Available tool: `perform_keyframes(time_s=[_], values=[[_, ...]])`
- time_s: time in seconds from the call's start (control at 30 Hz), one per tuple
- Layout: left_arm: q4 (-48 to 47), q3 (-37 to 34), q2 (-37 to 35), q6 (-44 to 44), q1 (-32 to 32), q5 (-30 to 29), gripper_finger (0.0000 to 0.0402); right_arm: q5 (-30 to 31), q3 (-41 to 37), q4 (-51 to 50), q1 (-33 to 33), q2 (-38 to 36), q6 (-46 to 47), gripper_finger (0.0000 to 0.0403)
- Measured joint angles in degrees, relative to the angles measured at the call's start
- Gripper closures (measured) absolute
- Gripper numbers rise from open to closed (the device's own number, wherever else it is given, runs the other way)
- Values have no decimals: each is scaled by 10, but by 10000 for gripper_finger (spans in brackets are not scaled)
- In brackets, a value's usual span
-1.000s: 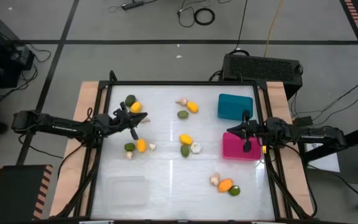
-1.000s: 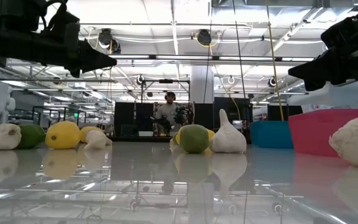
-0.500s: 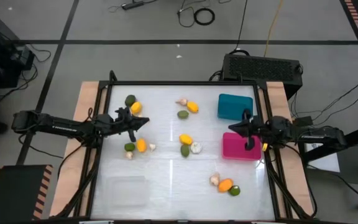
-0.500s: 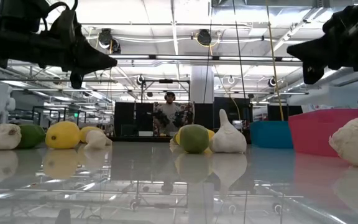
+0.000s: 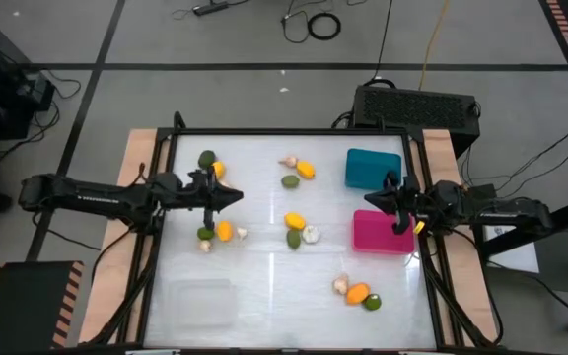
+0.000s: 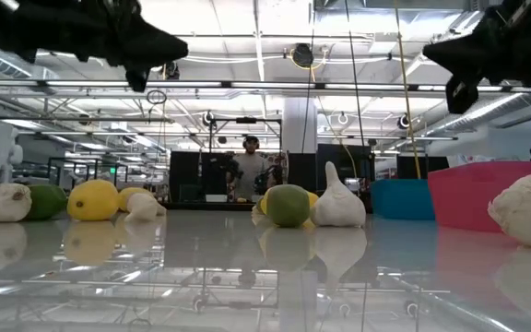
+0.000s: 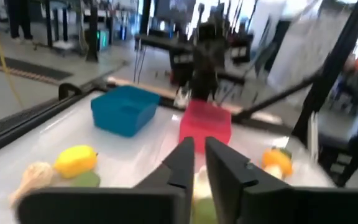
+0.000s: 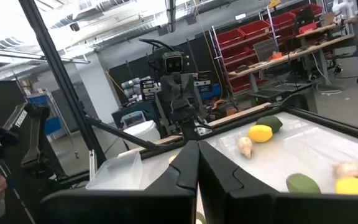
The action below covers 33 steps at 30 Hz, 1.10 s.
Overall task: Sort produce into baskets
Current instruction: Put the yellow lemon into the pink bin
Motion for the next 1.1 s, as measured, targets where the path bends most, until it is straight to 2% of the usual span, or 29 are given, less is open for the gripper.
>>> perform_keyframes(time_s=[0.13, 0.3, 0.6, 0.77, 0.93, 1.1], values=[[-129, 73, 0, 29, -10, -3, 291, -9, 70, -41, 8, 69, -9, 403], [-147, 110, 0, 38, -28, 0, 251, -14, 196, -136, 44, 200, -15, 403], [-118, 110, 4, 65, -94, -9, 247, -13, 446, -349, 142, 454, -13, 394], [-83, 110, 41, 82, -127, -19, 247, -11, 571, -457, 186, 569, -7, 353], [-81, 110, 92, 84, -153, -19, 247, -14, 694, -607, 240, 664, 46, 306], [-45, 110, 145, 132, -175, -19, 243, -15, 764, -722, 303, 726, 117, 277]])
